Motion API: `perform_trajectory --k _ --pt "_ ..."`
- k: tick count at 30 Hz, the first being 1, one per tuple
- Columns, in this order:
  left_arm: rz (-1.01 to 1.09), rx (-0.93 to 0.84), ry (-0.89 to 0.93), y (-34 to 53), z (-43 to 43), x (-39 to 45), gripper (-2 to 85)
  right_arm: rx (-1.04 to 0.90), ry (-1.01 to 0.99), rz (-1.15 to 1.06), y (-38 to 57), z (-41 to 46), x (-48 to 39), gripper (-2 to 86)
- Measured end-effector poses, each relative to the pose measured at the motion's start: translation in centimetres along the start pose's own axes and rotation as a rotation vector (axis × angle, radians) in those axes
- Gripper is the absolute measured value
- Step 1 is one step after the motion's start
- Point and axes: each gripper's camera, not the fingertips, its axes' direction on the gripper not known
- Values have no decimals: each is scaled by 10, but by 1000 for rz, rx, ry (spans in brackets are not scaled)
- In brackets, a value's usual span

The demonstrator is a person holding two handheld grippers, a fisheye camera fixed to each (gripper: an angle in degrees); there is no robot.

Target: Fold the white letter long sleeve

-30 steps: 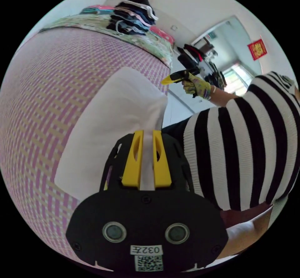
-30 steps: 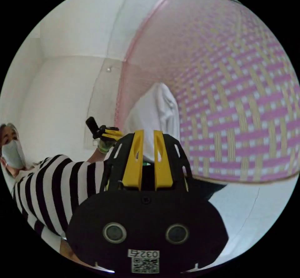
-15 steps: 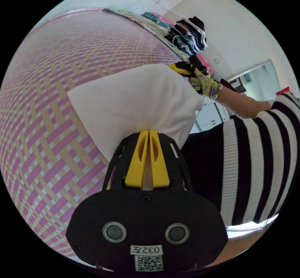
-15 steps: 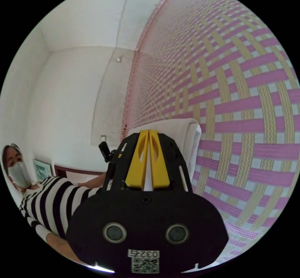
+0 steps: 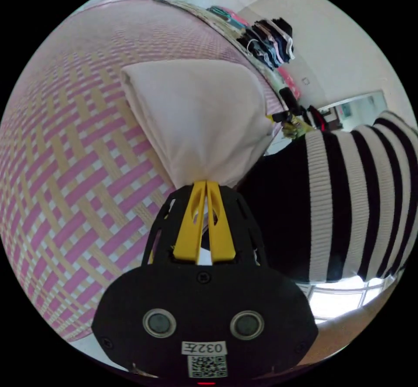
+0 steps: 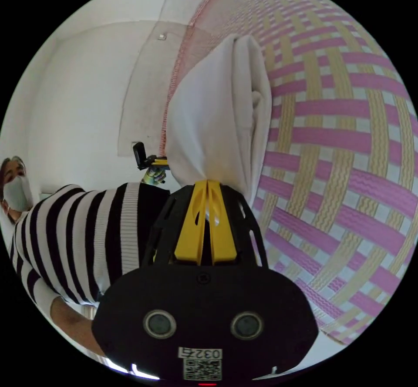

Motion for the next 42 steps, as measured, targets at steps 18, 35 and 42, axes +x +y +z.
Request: perform_trajectory --k 18,35,42 --pt "-476 137 479 -88 -94 -78 184 -2 -6 285 -45 -49 33 158" --pt "-400 198 569 -146 -91 -78 58 159 18 297 -53 96 59 63" --pt "-307 264 664 -170 -79 -57 39 320 67 273 -8 145 40 57"
